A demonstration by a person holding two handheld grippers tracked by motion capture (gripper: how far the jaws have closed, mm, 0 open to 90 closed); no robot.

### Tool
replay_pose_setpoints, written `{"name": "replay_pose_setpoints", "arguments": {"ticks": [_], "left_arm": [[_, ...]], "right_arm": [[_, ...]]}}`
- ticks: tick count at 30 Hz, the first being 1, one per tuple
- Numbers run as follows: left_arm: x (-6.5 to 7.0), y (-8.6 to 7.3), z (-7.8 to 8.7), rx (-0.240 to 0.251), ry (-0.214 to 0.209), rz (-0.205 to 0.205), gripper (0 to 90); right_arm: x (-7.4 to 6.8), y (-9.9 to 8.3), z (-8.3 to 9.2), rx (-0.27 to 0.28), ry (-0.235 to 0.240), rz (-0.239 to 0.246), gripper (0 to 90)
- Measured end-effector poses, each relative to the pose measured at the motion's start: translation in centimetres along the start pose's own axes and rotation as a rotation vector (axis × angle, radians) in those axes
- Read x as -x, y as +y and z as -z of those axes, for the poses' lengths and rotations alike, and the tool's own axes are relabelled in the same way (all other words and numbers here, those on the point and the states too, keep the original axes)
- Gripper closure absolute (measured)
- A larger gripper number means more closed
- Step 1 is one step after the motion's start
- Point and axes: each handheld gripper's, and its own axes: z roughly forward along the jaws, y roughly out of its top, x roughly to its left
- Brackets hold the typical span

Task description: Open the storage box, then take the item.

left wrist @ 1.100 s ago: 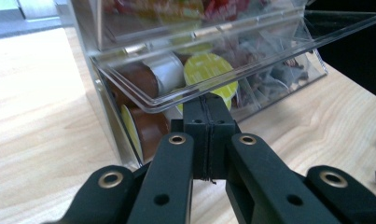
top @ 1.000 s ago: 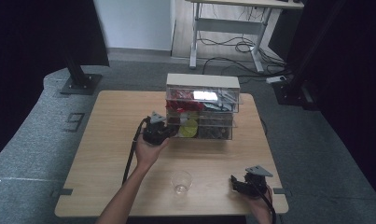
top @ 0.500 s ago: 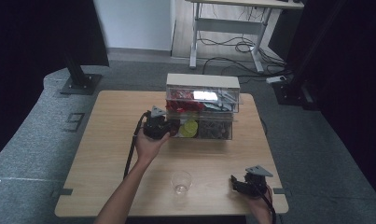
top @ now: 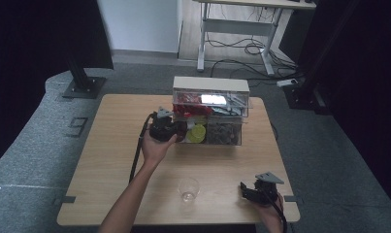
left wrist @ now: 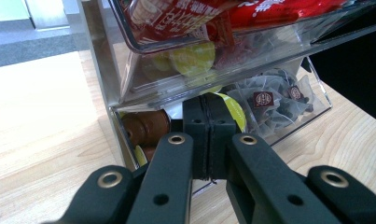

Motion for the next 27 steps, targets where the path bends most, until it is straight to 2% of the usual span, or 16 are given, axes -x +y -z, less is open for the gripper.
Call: {"name": "replay_pose_setpoints", "arguments": {"ticks": [6,10,17,20,27], "left_arm": [[0.1,0.2,0.0,-0.003,0.001,-0.007,88.4],[0.3,0.2,0.0,0.000,-0.006,-0.013,88.0],[0.3,0.3,0.0,-0.001,-0.010,-0.020,88.1],[0.2,0.4,0.0,0.004,-0.010,-0.024,88.4],[0.2,0.5,-0.3,0.004,-0.010,-0.027,89.8]], "right_arm": [[0.0,0.0,0.0,0.000,-0.005,0.000,20.1],[0.1,0.2,-0.2,-0.012,-0.012,-0.006,13.2],[0.0,0.4,-0.3,-0.026,-0.022,-0.022,14.8],[-0.1,0.8,-0.2,-0.038,-0.007,-0.016,14.8],[0.1,2.3,0.7,0.026,0.072,-0.050,16.8]]}}
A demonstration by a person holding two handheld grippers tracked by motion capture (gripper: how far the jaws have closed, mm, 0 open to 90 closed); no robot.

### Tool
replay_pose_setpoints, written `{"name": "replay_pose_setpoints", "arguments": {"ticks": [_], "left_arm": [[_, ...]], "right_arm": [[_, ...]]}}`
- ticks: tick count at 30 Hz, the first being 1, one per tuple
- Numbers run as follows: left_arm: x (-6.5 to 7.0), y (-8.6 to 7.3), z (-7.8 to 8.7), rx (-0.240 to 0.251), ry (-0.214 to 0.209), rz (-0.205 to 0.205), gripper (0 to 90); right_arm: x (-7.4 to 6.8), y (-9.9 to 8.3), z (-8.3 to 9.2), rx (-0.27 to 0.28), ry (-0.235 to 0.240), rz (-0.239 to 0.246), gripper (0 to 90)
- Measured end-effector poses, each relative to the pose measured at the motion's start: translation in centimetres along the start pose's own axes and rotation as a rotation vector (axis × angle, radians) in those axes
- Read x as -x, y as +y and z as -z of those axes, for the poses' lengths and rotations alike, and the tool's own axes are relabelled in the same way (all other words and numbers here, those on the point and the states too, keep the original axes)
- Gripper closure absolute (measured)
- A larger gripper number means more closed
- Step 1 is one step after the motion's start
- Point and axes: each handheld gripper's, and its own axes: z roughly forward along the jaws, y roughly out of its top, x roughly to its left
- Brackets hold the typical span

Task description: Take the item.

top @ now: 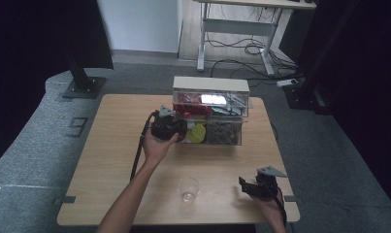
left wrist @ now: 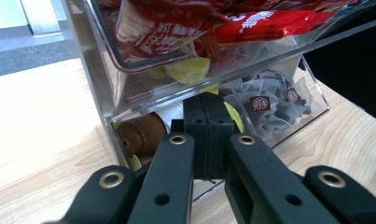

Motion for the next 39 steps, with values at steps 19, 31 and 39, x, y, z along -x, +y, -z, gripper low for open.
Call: {"name": "replay_pose_setpoints", "arguments": {"ticks": [19,31,39], "left_arm": [[0.2,0.0,0.2,-0.003,-0.016,0.007,89.9],[0.4,0.1,0.1,-0.002,-0.024,0.011,89.8],[0.4,0.2,0.0,-0.009,-0.027,0.008,89.6]], "right_arm": [[-1.2,5.2,0.4,0.147,0.101,0.022,36.4],[-1.3,7.0,0.0,0.173,0.136,0.053,47.7],[-1.5,8.2,-0.7,0.174,0.136,0.068,51.3]]}}
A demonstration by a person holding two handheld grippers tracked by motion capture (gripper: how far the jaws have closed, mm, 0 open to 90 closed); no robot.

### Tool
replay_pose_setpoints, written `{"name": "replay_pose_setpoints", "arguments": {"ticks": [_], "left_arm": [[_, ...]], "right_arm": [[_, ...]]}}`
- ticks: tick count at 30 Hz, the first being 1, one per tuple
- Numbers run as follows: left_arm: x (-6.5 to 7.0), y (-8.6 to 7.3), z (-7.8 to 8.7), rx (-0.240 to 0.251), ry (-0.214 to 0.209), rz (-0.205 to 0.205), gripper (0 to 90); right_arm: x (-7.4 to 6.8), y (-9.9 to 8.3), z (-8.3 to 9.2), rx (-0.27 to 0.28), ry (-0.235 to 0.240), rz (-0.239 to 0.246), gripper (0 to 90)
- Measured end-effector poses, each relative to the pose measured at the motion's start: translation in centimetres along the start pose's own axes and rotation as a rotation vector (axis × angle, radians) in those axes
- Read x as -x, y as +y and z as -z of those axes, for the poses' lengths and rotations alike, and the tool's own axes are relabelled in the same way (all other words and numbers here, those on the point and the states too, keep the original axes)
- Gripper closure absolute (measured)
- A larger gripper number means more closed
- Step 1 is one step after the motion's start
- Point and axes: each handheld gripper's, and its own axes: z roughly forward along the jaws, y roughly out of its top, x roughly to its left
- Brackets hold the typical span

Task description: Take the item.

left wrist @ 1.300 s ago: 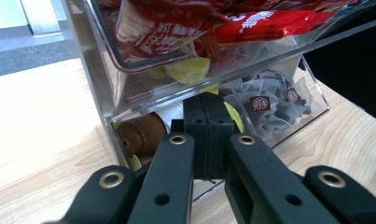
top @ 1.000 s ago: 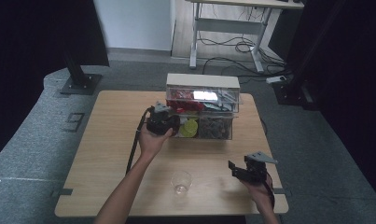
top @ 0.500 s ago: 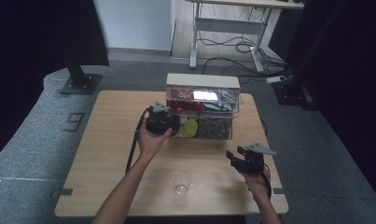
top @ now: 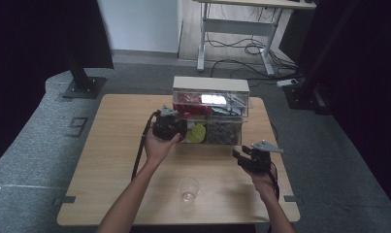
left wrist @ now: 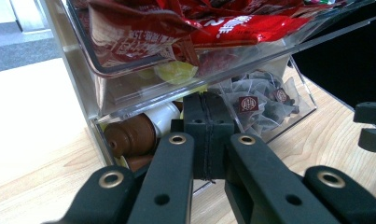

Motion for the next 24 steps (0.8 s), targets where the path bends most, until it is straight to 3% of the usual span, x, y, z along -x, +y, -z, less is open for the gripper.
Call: {"name": "replay_pose_setpoints", "arguments": {"ticks": [6,24], "left_arm": [[0.1,0.0,-0.2,0.003,-0.003,0.008,89.5],[0.5,0.1,-0.2,0.002,-0.014,-0.004,89.2]], "right_arm": [[-0.6,0.9,-0.9,-0.007,-0.004,0.027,52.1],[-0.6,1.9,-2.6,-0.005,0.002,0.011,54.9]]}}
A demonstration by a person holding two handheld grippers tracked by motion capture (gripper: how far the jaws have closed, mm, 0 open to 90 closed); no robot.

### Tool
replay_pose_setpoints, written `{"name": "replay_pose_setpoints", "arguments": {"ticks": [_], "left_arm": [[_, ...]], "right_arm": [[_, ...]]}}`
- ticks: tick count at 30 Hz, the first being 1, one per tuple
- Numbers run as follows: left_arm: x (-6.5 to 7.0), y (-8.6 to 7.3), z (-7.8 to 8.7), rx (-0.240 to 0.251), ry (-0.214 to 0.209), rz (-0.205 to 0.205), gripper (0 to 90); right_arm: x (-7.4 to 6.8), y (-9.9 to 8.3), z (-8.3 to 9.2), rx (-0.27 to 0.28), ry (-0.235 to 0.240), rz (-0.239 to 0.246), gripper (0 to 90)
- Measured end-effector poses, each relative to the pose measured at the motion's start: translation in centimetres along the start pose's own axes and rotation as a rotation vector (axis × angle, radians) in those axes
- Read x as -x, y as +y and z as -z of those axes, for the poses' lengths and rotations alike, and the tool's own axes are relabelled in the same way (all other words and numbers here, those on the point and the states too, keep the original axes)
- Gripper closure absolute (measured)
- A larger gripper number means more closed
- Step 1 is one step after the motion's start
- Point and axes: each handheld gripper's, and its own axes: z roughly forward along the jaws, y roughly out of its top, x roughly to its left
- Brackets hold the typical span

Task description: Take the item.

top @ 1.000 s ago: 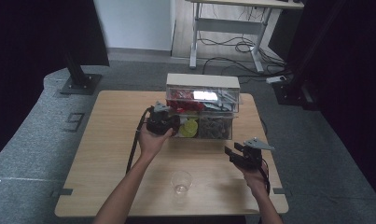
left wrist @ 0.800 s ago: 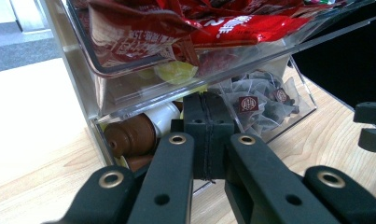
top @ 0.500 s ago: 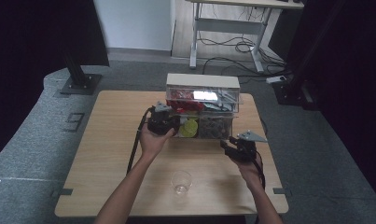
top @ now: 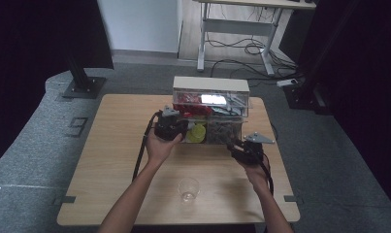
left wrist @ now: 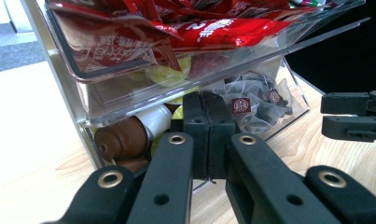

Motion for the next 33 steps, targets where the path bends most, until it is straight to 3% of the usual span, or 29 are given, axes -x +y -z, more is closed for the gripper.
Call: {"name": "replay_pose_setpoints", "arguments": {"ticks": [7,19,28,33], "left_arm": [[-0.1,0.0,0.0,0.000,-0.001,0.001,89.4],[-0.1,-0.2,-0.2,0.001,-0.001,0.007,89.3],[-0.2,-0.1,-0.2,-0.006,-0.002,0.009,89.2],[-0.2,-0.1,-0.2,-0.006,0.003,0.006,88.9]], "right_arm": [[0.3,0.3,-0.7,-0.018,-0.030,0.019,55.6],[0.8,1.1,-1.1,-0.001,-0.015,0.000,56.0],[0.9,2.1,-2.2,-0.013,-0.018,0.017,55.9],[1.0,1.9,-2.8,-0.022,-0.018,-0.006,55.9]]}}
